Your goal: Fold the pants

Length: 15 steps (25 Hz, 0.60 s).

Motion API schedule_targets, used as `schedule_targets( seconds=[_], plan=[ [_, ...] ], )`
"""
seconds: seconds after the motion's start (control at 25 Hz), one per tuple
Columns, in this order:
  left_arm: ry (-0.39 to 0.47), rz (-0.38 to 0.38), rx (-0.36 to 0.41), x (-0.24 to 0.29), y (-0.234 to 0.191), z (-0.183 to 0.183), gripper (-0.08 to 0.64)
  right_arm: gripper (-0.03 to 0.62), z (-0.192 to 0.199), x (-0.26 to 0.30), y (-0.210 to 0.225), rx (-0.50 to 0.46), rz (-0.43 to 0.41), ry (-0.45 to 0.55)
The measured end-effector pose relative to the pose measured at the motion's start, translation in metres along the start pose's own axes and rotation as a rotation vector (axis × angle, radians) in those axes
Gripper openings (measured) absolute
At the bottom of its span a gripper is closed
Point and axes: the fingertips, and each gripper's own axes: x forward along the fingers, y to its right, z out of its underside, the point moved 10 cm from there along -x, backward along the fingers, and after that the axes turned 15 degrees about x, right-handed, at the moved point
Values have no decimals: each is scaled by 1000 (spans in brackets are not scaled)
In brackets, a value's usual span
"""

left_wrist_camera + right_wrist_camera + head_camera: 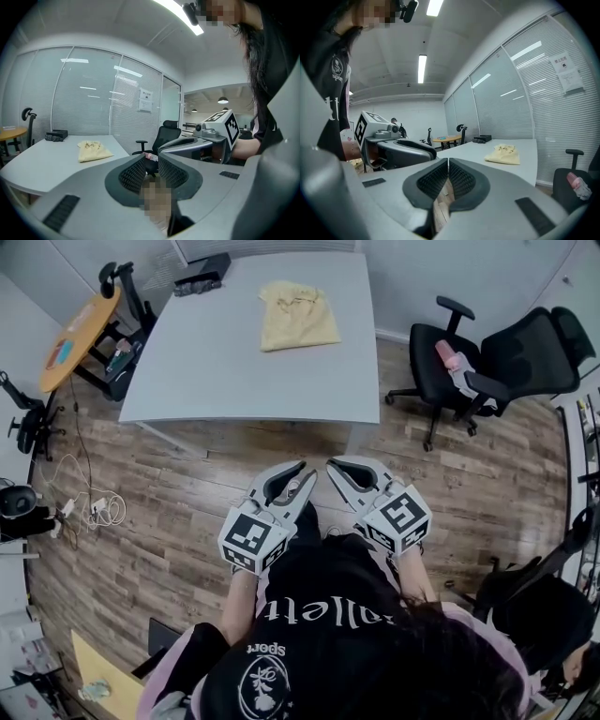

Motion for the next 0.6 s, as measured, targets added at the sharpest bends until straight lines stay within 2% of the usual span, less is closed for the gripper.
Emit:
schedule_targets(
  seconds=[0.6],
  plan=[
    [-2,31,14,1,5,-1,100,26,3,-4,0,1,24,1]
  ],
)
